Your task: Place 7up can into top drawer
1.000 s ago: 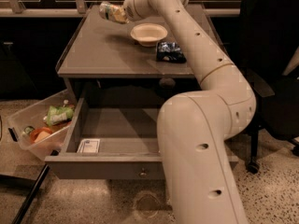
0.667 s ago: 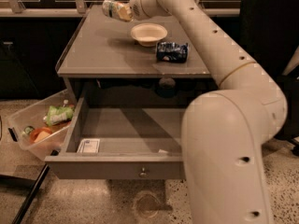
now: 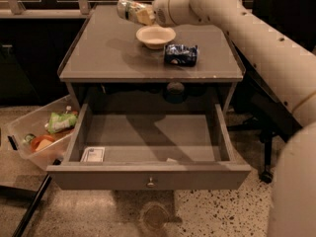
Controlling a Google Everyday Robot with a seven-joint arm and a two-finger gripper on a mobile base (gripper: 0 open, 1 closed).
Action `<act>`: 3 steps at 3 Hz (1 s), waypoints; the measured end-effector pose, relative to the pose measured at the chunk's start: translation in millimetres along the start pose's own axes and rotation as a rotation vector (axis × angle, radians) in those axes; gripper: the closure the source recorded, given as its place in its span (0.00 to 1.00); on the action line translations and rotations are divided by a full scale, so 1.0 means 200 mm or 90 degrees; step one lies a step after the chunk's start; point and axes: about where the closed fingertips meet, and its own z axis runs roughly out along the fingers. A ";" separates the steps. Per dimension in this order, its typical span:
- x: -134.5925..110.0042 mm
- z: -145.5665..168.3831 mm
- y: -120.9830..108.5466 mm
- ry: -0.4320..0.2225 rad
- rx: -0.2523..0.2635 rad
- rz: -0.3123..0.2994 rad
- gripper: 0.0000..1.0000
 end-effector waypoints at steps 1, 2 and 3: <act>0.17 -0.19 0.11 0.028 -0.014 0.006 1.00; 0.17 -0.19 0.11 0.028 -0.014 0.006 1.00; 0.18 -0.13 0.13 0.022 -0.037 0.017 1.00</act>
Offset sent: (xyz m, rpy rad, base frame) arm -0.0376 -0.0135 -0.0114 -0.0136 0.0245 0.0141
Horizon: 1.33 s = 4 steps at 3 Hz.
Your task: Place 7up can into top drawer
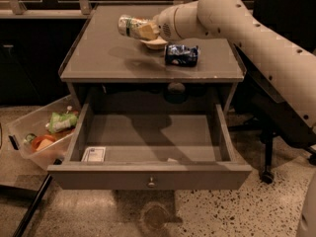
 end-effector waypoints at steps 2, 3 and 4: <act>-0.02 -0.23 0.38 -0.054 -0.141 -0.014 1.00; 0.00 -0.50 0.59 -0.064 -0.180 -0.036 1.00; 0.14 -0.68 0.76 -0.025 -0.202 -0.040 1.00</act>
Offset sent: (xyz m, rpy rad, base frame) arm -0.1728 0.0099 0.0310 0.1288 -0.0148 0.3584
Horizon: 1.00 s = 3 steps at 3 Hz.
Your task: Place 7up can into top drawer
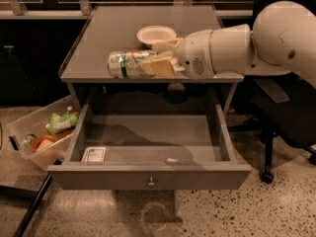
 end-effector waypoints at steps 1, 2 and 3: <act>0.29 0.02 0.08 0.081 -0.012 0.033 1.00; 0.68 0.07 0.04 0.173 -0.007 0.075 1.00; 1.08 0.12 -0.04 0.235 -0.005 0.094 1.00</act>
Offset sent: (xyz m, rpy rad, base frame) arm -0.0124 -0.0648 -0.2288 -0.3509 0.3420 -0.0947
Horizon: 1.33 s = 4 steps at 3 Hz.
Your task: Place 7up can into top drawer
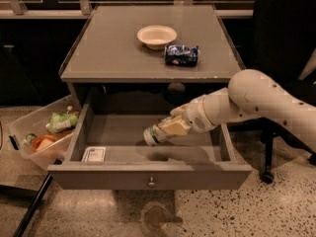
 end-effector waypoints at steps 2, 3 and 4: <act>0.55 0.30 -0.24 0.039 -0.011 0.056 1.00; 0.53 0.28 -0.23 0.039 -0.011 0.056 1.00; 0.56 0.28 -0.26 0.037 -0.001 0.062 0.86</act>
Offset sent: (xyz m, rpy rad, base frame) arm 0.0296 -0.0672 -0.1965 -0.0226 0.1568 -0.0764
